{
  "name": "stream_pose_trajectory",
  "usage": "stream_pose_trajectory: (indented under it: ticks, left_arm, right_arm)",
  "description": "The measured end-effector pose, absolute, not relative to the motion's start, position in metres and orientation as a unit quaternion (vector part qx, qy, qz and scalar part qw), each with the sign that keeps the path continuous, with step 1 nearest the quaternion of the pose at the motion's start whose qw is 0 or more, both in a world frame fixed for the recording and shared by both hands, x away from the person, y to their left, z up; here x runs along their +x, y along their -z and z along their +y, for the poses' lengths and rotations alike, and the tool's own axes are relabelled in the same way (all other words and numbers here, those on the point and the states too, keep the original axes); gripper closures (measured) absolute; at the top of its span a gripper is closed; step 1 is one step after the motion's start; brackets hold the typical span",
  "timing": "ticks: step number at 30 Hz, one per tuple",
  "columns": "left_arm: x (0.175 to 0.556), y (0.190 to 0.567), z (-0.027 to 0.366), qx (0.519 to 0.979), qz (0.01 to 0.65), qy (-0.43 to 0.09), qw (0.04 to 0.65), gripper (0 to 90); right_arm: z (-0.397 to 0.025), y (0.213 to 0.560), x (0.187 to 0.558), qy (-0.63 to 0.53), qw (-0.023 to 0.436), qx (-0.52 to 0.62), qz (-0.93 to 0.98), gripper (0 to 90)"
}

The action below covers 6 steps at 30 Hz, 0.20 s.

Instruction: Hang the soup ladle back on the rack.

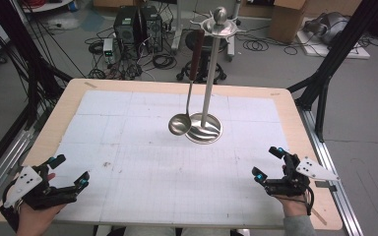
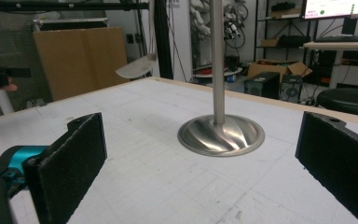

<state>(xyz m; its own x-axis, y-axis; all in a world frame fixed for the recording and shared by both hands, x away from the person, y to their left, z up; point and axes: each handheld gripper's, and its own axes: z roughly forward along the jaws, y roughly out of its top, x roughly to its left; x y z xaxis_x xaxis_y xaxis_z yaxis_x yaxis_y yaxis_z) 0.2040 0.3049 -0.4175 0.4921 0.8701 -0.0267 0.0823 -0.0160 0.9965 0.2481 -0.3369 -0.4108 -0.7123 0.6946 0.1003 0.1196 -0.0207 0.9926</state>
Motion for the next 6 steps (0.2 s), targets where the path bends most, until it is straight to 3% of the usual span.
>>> stream_pose_trajectory:
  ticks: [6]
  left_arm:
    - [0.2075,0.4211,0.2973,0.639,0.372,-0.336,0.583,1.7]
  right_arm:
    - [-0.3340,0.4127,0.2500,-0.637,0.217,0.306,0.673,0.6]
